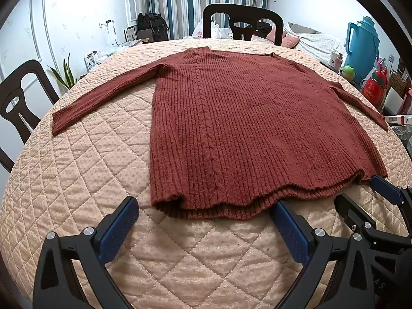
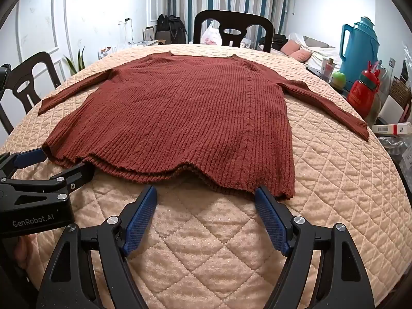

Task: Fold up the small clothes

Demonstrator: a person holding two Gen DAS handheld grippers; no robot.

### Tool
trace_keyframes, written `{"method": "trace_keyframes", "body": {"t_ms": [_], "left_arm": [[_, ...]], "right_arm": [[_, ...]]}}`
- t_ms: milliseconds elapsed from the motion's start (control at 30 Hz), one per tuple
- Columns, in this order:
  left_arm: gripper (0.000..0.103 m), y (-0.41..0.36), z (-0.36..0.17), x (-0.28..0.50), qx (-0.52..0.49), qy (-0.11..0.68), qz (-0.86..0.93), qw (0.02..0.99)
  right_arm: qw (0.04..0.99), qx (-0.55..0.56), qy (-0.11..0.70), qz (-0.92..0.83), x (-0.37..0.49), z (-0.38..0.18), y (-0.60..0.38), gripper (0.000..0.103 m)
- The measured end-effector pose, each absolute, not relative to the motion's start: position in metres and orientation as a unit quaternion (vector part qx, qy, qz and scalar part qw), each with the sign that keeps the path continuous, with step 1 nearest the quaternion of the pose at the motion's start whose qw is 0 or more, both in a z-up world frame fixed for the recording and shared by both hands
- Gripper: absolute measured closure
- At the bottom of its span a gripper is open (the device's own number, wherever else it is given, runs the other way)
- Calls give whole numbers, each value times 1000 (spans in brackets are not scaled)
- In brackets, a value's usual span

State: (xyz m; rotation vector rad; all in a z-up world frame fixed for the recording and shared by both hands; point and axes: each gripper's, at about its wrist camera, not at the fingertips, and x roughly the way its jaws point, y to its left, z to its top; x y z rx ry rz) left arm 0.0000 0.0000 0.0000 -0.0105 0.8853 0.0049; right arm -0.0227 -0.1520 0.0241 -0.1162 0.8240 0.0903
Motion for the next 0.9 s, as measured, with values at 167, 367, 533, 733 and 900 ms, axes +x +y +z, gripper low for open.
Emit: {"method": "trace_keyframes", "body": {"t_ms": [167,367,533,733,900], "left_arm": [[0,0,0,0,-5,428,2,904],[0,0,0,0,-5,428,3,904],[0,0,0,0,-5,427,3,904],[0,0,0,0,-4,427,3,904],[0,0,0,0,-4,427,3,904]], "right_arm": [[914,-57,401,43,-23,24,-151,25],[914,-55,400,45,-23,24,-152,25],[914,-54,400,45,-23,24,-152,25],[914,-55,400,44,-23,24,-151,25],[914,-54,400,45,-23,24,-152,25]]}}
